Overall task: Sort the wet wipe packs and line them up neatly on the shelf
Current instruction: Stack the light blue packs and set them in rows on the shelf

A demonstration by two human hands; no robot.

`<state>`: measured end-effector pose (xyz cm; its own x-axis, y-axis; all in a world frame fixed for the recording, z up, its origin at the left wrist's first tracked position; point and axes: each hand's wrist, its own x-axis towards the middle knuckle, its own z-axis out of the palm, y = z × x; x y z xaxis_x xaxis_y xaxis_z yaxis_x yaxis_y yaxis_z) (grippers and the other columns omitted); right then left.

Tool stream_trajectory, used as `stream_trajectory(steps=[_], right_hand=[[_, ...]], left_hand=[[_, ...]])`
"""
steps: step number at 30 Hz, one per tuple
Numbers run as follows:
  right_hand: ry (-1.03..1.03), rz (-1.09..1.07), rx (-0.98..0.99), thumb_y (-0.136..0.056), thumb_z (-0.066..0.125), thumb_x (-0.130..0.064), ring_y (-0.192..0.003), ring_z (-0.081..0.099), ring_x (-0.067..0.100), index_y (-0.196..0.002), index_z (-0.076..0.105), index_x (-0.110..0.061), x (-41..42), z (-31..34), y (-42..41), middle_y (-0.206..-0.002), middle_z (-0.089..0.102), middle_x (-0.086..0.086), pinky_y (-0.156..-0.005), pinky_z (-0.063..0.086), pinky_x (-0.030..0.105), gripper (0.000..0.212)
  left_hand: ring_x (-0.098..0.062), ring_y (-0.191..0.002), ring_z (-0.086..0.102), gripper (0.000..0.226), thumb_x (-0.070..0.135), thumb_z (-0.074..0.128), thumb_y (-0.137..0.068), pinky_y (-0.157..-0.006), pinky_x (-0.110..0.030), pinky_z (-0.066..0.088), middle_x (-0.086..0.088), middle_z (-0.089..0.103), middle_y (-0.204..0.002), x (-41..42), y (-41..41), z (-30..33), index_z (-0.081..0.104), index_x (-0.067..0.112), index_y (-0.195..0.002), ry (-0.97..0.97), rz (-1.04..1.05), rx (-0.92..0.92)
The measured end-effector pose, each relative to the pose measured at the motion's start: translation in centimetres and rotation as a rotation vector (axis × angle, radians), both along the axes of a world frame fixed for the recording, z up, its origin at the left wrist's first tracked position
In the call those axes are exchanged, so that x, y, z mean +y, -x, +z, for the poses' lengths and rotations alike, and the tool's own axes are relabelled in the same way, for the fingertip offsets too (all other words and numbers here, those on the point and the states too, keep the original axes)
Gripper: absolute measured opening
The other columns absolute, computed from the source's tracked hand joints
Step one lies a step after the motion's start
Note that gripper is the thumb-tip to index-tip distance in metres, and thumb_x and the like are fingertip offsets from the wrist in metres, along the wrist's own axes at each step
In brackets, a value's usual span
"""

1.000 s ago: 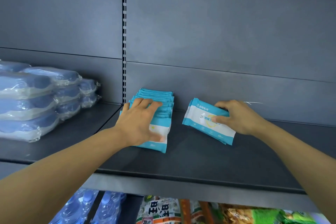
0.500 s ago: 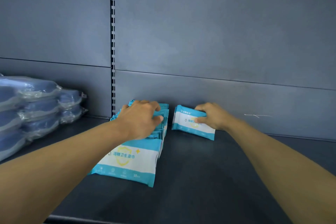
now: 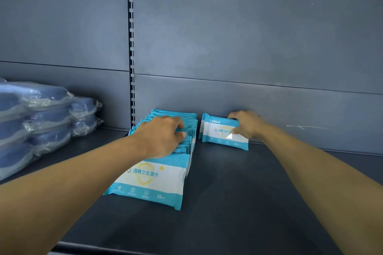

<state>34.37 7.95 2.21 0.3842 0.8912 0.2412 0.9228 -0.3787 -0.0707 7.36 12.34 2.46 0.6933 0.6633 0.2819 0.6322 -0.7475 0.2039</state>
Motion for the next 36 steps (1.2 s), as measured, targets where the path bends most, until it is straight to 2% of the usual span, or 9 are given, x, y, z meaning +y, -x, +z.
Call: stream_trajectory(steps=[4,9,15,20,24,31,36], right_hand=[[-0.003,-0.063,-0.095,-0.088,0.061,-0.032,-0.114,0.051,0.022,-0.122,0.052,-0.029,0.3,0.0,0.0,-0.124,0.057,-0.002,-0.095,0.036,0.037,0.035],[-0.032,-0.141,-0.213,-0.086,0.061,-0.042,-0.113,0.051,0.025,-0.121,0.052,-0.025,0.7,-0.2,0.2,-0.123,0.052,0.005,-0.093,0.037,0.036,0.04],[-0.155,-0.251,-0.261,-0.083,0.067,-0.042,-0.116,0.049,0.029,-0.13,0.04,-0.011,0.5,-1.1,1.1,-0.129,0.045,0.012,-0.086,0.044,0.038,0.062],[-0.137,-0.241,-0.281,-0.088,0.063,-0.036,-0.115,0.048,0.029,-0.131,0.041,-0.01,0.3,-1.5,1.6,-0.13,0.04,0.013,-0.083,0.047,0.039,0.055],[-0.106,-0.226,-0.271,-0.09,0.06,-0.032,-0.12,0.041,0.029,-0.132,0.041,-0.009,-0.6,-1.2,1.9,-0.132,0.036,0.014,-0.092,0.042,0.039,0.052],[-0.197,-0.106,-0.068,-0.089,0.06,-0.027,-0.127,0.034,0.029,-0.131,0.039,-0.01,-4.4,0.4,4.5,-0.136,0.035,0.012,-0.098,0.037,0.04,0.049],[-0.236,0.04,0.026,-0.09,0.06,-0.029,-0.123,0.042,0.028,-0.128,0.044,-0.012,-8.9,1.7,8.4,-0.129,0.044,0.008,-0.099,0.041,0.04,0.045]], left_hand=[[-0.018,-0.115,0.05,0.032,0.037,0.04,-0.099,-0.103,-0.041,0.039,0.003,0.055,-0.129,-0.1,0.2,0.1,0.051,0.023,-0.126,-0.001,-0.003,0.0],[-0.018,-0.113,0.051,0.031,0.037,0.041,-0.099,-0.102,-0.041,0.039,0.002,0.057,-0.127,0.1,0.0,0.1,0.053,0.022,-0.123,0.006,-0.008,-0.009],[-0.017,-0.11,0.053,0.03,0.036,0.042,-0.099,-0.101,-0.038,0.041,0.002,0.057,-0.126,0.2,0.0,0.2,0.054,0.022,-0.123,0.019,-0.01,-0.019],[-0.017,-0.107,0.054,0.031,0.036,0.042,-0.099,-0.099,-0.036,0.043,0.002,0.057,-0.125,0.1,-0.1,0.2,0.054,0.022,-0.124,0.021,-0.014,-0.01],[-0.016,-0.104,0.055,0.029,0.035,0.04,-0.099,-0.093,-0.031,0.045,0.001,0.058,-0.125,-0.2,-0.1,0.5,0.054,0.023,-0.122,0.047,-0.001,0.004],[-0.024,-0.122,0.048,0.036,0.035,0.041,-0.098,-0.106,-0.043,0.036,-0.002,0.051,-0.137,-2.0,0.5,1.5,0.047,0.022,-0.132,0.009,0.074,-0.026],[-0.025,-0.124,0.048,0.037,0.032,0.044,-0.097,-0.106,-0.046,0.037,-0.002,0.052,-0.137,-5.2,2.4,3.0,0.048,0.021,-0.131,0.008,0.089,-0.065]])
